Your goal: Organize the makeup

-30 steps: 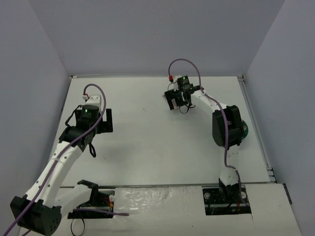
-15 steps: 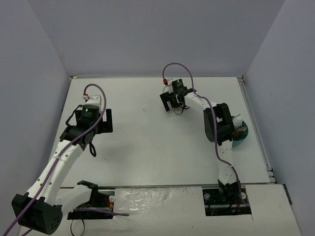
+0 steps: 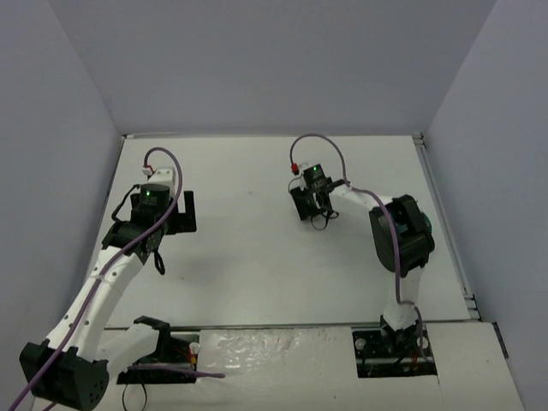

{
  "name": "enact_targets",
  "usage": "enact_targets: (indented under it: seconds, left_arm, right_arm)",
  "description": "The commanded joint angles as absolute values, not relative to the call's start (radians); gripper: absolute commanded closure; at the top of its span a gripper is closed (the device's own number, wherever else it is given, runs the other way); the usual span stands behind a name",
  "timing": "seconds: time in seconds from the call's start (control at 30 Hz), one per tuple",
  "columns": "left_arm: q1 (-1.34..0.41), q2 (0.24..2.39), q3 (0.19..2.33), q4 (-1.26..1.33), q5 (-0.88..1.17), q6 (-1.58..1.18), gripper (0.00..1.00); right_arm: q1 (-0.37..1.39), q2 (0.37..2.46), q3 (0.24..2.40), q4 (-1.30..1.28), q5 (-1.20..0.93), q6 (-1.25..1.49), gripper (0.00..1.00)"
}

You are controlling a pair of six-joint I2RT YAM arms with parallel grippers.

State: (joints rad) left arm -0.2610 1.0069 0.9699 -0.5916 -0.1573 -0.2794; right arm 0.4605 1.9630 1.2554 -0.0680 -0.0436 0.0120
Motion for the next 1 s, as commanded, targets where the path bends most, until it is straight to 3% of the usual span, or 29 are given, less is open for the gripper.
enact_targets:
  seconds: [0.0, 0.07, 0.27, 0.5, 0.63, 0.97]
  left_arm:
    - [-0.251, 0.978, 0.991, -0.540, -0.137, -0.299, 0.03]
    - [-0.250, 0.974, 0.989, -0.538, -0.134, -0.298, 0.03]
    - [-0.250, 0.968, 0.987, -0.540, -0.145, -0.298, 0.03]
    - [-0.250, 0.973, 0.983, -0.540, -0.144, -0.299, 0.03]
    - [-0.250, 0.974, 0.982, -0.540, -0.149, -0.298, 0.03]
    - [-0.250, 0.974, 0.980, -0.541, -0.155, -0.297, 0.03]
  right_arm:
    - [0.537, 1.762, 1.099, -0.202, -0.003, 0.143, 0.80]
    - [0.584, 1.699, 1.006, -0.222, -0.003, 0.214, 0.76]
    - [0.715, 1.540, 0.844, -0.265, 0.019, 0.392, 0.50]
    - [0.765, 1.530, 0.858, -0.292, 0.084, 0.423, 0.24]
    - [0.765, 1.602, 0.924, -0.292, 0.118, 0.407, 0.17]
    - [0.760, 1.799, 1.084, -0.275, 0.133, 0.357, 0.17]
